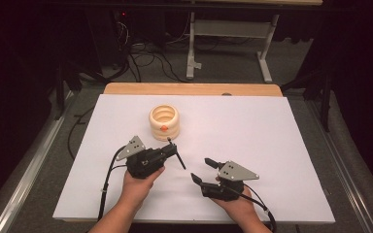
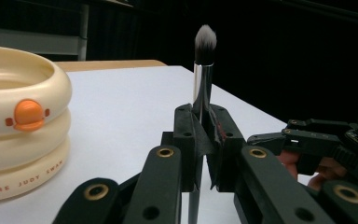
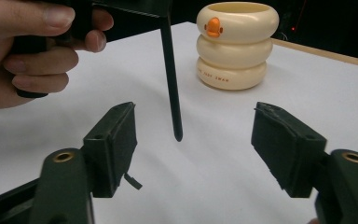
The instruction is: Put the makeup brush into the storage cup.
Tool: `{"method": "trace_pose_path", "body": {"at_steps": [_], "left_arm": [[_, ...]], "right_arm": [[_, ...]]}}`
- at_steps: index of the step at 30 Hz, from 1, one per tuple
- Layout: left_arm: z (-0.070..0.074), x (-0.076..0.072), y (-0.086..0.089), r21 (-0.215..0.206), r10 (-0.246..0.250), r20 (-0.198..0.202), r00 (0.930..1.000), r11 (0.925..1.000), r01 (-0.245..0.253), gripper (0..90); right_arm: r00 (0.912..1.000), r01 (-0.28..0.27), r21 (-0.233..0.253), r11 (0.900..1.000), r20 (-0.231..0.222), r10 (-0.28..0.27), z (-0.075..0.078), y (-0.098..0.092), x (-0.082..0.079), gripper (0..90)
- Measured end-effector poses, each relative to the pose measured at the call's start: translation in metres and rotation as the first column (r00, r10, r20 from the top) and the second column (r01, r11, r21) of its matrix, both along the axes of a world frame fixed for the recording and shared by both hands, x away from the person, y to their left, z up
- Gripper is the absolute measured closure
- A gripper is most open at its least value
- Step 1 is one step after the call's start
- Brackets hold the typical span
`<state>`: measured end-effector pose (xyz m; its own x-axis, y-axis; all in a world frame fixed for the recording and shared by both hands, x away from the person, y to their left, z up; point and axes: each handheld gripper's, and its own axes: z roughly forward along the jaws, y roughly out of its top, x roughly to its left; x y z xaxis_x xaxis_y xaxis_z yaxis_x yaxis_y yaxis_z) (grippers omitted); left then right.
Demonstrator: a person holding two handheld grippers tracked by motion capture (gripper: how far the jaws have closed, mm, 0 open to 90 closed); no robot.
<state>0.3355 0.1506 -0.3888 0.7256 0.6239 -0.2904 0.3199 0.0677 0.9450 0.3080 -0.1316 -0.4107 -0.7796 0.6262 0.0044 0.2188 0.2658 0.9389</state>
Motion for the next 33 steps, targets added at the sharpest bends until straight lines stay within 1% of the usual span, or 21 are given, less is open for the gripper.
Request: {"method": "trace_pose_path", "body": {"at_steps": [1,2,3,4,5,6,8,9,10,12,14,16,18,20,22,24,26,29,32,33], "left_arm": [[0.0,0.0,0.001,0.007,0.007,0.002,1.0,1.0,-0.007,82.6],[0.001,0.0,0.002,0.018,0.012,0.002,0.9999,0.9998,-0.012,82.6],[0.001,0.0,0.002,0.018,0.012,0.002,0.9999,0.9998,-0.012,82.6],[0.002,0.0,0.002,0.031,0.025,0.004,0.9997,0.9992,-0.025,82.6],[0.002,0.0,0.002,0.031,0.025,0.004,0.9997,0.9992,-0.025,82.6],[0.002,0.0,0.003,0.044,0.037,0.012,0.9992,0.9983,-0.038,82.5],[0.003,0.0,0.003,0.068,0.047,0.021,0.9987,0.9965,-0.048,82.6],[0.003,0.0,0.003,0.068,0.047,0.021,0.9987,0.9965,-0.048,82.5],[0.004,0.0,0.004,0.082,0.06,0.027,0.9978,0.9947,-0.062,82.5],[0.005,0.0,0.005,0.093,0.072,0.035,0.9968,0.9929,-0.075,82.5],[0.005,0.0,0.006,0.116,0.081,0.043,0.9958,0.9896,-0.085,82.6],[0.006,0.0,0.007,0.125,0.093,0.046,0.9946,0.9873,-0.098,82.6],[0.007,0.0,0.008,0.136,0.105,0.054,0.993,0.9845,-0.111,82.5],[0.007,0.0,0.009,0.151,0.112,0.058,0.9919,0.9811,-0.12,82.6],[0.007,0.0,0.009,0.155,0.122,0.06,0.9907,0.9792,-0.13,82.5],[0.007,0.0,0.01,0.166,0.132,0.065,0.9892,0.976,-0.141,82.5],[0.007,0.001,0.011,0.177,0.137,0.067,0.9883,0.9732,-0.147,82.6],[0.007,0.001,0.013,0.177,0.149,0.074,0.9861,0.9711,-0.16,82.6],[0.008,0.002,0.015,0.187,0.161,0.08,0.9836,0.9668,-0.174,82.6],[0.008,0.002,0.016,0.187,0.167,0.08,0.9828,0.9659,-0.179,82.6]], "right_arm": [[1.0,0.005,0.007,1.0,-0.007,-0.005,0.001,-0.003,0.001,27.8],[0.9998,0.005,0.018,1.0,-0.017,-0.005,0.001,-0.004,0.002,26.5],[0.9998,0.005,0.029,1.0,-0.02,-0.004,0.001,-0.006,0.003,24.9],[0.9996,0.006,0.04,0.999,-0.029,-0.004,0.002,-0.008,0.003,23.3],[0.9996,0.006,0.04,0.999,-0.029,-0.004,0.002,-0.008,0.003,23.3],[0.9992,0.008,0.051,0.999,-0.039,-0.006,0.003,-0.011,0.005,20.2],[0.9988,0.015,0.056,0.998,-0.048,-0.012,0.004,-0.014,0.007,17.4],[0.9988,0.015,0.056,0.998,-0.048,-0.012,0.004,-0.014,0.007,17.4],[0.9981,0.028,0.067,0.997,-0.056,-0.025,0.004,-0.018,0.008,16.2],[0.998,0.04,0.07,0.997,-0.053,-0.037,0.005,-0.022,0.009,15.0],[0.9968,0.054,0.077,0.996,-0.063,-0.049,0.006,-0.026,0.011,11.9],[0.9947,0.072,0.092,0.993,-0.079,-0.065,0.007,-0.031,0.013,10.1],[0.9941,0.087,0.089,0.992,-0.073,-0.08,0.008,-0.035,0.015,8.1],[0.9918,0.109,0.085,0.99,-0.077,-0.103,0.008,-0.039,0.016,5.4],[0.9905,0.12,0.088,0.989,-0.079,-0.113,0.008,-0.043,0.017,4.5],[0.9882,0.136,0.077,0.988,-0.081,-0.13,0.008,-0.045,0.019,3.1],[0.9871,0.147,0.053,0.988,-0.072,-0.143,0.008,-0.048,0.02,2.7],[0.9841,0.164,0.039,0.986,-0.076,-0.16,0.007,-0.05,0.02,2.3],[0.9826,0.179,0.016,0.984,-0.054,-0.178,0.006,-0.053,0.02,2.3],[0.9813,0.186,0.015,0.982,-0.056,-0.185,0.006,-0.054,0.02,2.3]]}}
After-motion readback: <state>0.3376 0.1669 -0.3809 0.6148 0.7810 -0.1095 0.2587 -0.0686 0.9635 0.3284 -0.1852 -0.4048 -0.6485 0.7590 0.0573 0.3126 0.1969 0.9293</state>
